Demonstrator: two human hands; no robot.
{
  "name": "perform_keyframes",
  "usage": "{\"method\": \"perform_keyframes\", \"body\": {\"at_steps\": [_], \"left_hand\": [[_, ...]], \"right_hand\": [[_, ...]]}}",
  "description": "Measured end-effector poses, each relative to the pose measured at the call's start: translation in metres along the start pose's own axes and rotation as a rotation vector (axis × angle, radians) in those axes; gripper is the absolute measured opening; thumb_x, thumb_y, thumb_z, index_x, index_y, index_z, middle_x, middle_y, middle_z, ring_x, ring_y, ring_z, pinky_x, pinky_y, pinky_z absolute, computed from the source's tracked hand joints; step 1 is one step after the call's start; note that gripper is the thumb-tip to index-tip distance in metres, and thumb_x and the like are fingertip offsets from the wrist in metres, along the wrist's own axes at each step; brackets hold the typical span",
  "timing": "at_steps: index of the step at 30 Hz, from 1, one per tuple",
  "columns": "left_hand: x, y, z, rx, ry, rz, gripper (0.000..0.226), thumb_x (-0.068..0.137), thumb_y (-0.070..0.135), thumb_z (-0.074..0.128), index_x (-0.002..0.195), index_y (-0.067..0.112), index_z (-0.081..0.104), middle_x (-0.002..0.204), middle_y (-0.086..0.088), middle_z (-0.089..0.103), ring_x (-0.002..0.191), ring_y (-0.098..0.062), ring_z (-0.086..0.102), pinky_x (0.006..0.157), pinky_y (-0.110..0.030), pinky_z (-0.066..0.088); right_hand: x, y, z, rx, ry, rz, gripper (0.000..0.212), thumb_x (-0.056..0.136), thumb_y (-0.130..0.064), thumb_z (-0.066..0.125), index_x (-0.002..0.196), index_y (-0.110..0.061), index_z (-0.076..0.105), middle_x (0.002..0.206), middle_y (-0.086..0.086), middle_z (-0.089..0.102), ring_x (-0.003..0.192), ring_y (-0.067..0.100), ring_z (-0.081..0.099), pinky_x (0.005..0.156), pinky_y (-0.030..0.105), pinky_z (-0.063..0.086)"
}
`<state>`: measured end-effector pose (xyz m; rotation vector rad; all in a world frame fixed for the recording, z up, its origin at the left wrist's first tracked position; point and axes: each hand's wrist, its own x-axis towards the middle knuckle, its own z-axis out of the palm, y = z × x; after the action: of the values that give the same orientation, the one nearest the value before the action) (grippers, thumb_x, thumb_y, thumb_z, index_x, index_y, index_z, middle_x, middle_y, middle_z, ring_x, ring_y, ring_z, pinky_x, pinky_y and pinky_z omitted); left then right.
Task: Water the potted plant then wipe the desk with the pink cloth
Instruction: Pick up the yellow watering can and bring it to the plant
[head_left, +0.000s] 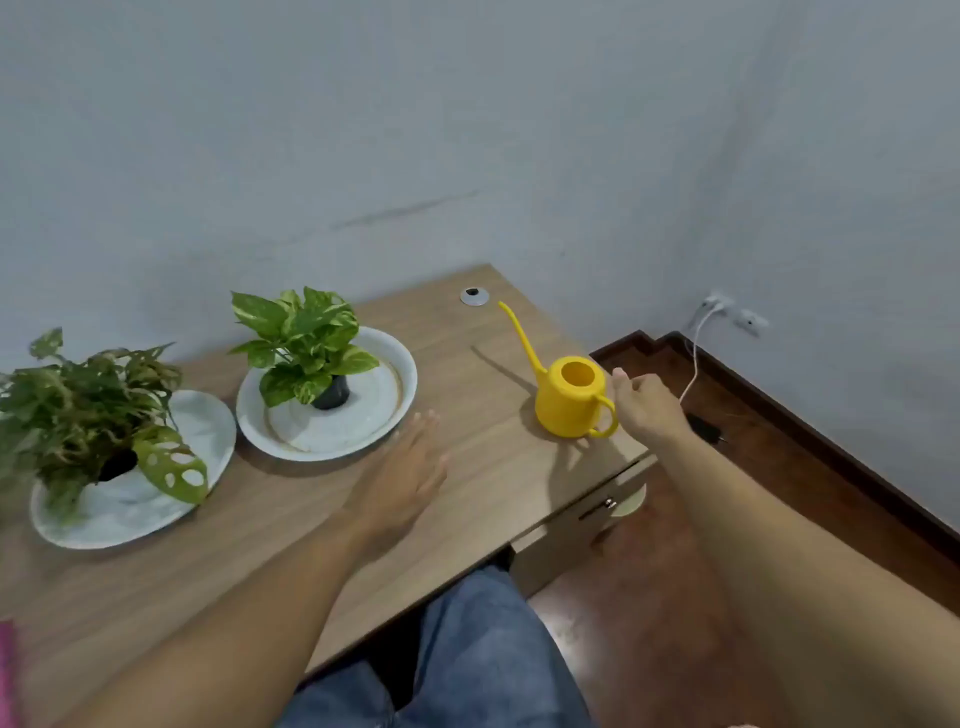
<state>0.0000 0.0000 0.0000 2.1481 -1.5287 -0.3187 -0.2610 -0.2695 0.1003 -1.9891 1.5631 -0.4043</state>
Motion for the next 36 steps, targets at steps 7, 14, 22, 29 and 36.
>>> {"method": "perform_keyframes", "body": {"at_steps": [7,14,22,29,36], "left_hand": [[-0.02,-0.026,0.023,0.207,-0.096,-0.086,0.086,0.11,0.066,0.022,0.178,0.015,0.005,0.186,0.0,-0.004,0.171,-0.016,-0.009,0.138,-0.039,-0.003],[-0.036,-0.03,0.027,0.303,-0.006,-0.058,0.078,0.113,0.059,0.026,0.178,0.016,0.016,0.187,-0.001,0.006,0.172,-0.018,0.0,0.139,-0.047,0.007],[-0.04,-0.034,0.026,0.245,-0.012,-0.057,0.074,0.117,0.052,0.033,0.178,0.019,0.007,0.187,0.005,-0.004,0.17,-0.008,-0.012,0.139,-0.043,0.001],[-0.063,-0.046,0.015,0.21,0.012,-0.057,0.073,0.117,0.049,0.034,0.178,0.014,0.013,0.187,0.003,0.004,0.171,-0.006,-0.005,0.138,-0.031,-0.003],[-0.088,-0.056,0.004,0.167,0.048,-0.11,0.072,0.117,0.044,0.04,0.177,0.013,0.015,0.186,0.002,0.011,0.171,-0.008,0.001,0.138,-0.032,0.003]], "right_hand": [[-0.015,0.005,0.008,0.043,-0.076,-0.046,0.062,0.112,-0.046,0.031,0.118,-0.002,0.075,0.123,0.021,0.074,0.12,0.043,0.065,0.099,0.046,0.048],[-0.021,0.008,0.035,0.173,-0.015,0.001,0.067,0.114,-0.047,0.032,0.078,-0.01,0.075,0.085,0.008,0.077,0.092,0.033,0.068,0.088,0.039,0.05],[-0.032,-0.011,0.055,0.278,0.086,0.128,0.061,0.117,-0.031,0.023,0.12,0.008,0.069,0.126,0.031,0.068,0.12,0.047,0.061,0.101,0.048,0.043],[-0.044,-0.02,0.059,0.354,0.235,0.252,0.058,0.114,-0.032,0.033,0.116,0.01,0.073,0.12,0.032,0.07,0.116,0.047,0.061,0.099,0.048,0.045],[-0.058,-0.034,0.062,0.328,0.207,0.187,0.057,0.113,-0.029,0.034,0.107,0.012,0.074,0.095,0.021,0.063,0.099,0.039,0.059,0.087,0.043,0.042]]}}
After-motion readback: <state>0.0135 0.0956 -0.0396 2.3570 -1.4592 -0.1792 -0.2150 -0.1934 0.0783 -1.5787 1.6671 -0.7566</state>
